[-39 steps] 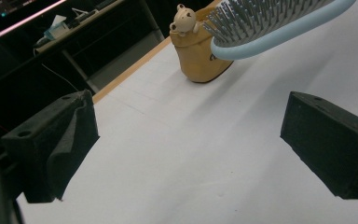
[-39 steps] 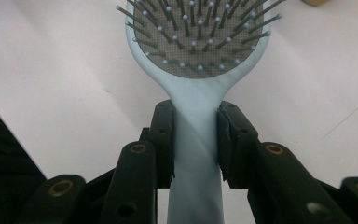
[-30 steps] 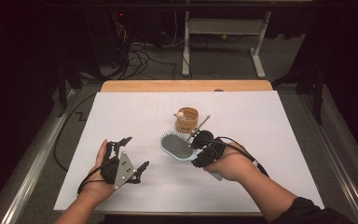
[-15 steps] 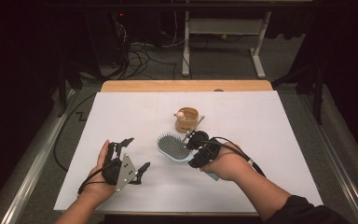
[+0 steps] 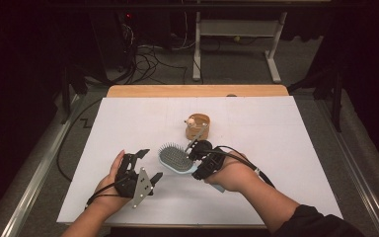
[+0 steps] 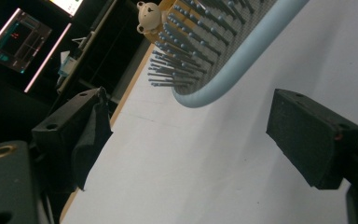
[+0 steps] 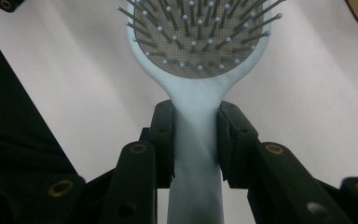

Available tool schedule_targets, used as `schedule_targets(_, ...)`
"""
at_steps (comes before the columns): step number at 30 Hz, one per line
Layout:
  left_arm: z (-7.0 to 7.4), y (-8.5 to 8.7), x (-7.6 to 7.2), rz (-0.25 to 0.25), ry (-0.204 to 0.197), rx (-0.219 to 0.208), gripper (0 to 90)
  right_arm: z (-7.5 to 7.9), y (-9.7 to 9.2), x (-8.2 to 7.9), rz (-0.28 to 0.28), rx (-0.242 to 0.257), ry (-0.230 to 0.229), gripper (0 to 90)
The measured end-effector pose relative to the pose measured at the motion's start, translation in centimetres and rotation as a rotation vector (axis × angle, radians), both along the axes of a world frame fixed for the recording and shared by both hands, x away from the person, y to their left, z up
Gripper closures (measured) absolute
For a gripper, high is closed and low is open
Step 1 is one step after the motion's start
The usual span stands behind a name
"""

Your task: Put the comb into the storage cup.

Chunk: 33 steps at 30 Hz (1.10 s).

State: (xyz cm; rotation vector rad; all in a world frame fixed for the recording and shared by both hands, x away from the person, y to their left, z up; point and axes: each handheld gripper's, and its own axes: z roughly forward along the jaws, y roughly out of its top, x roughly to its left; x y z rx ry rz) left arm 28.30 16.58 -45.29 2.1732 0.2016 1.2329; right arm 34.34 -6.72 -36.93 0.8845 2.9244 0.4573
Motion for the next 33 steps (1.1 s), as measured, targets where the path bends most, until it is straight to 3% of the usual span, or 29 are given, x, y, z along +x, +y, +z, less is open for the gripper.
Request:
schedule_targets(9, 0.2, -0.5, 0.2, -0.002, -0.032, 0.018, 15.9, 0.1, 1.0, -0.1, 0.02, 0.005, -0.002, 71.4)
schedule_targets(16, -0.5, -1.6, 0.3, -0.022, -0.08, 0.09, 18.9, -0.2, 1.7, -0.2, 0.034, -0.01, 0.018, 71.4)
schedule_targets(26, -0.9, -1.7, 0.4, -0.023, -0.086, 0.124, 22.5, -0.5, 2.0, -0.1, 0.038, -0.011, 0.023, 71.4)
schedule_targets(33, -1.2, -1.9, 0.4, -0.019, -0.133, 0.159, 29.6, -0.5, 2.3, 0.0, 0.041, -0.003, 0.027, 71.4)
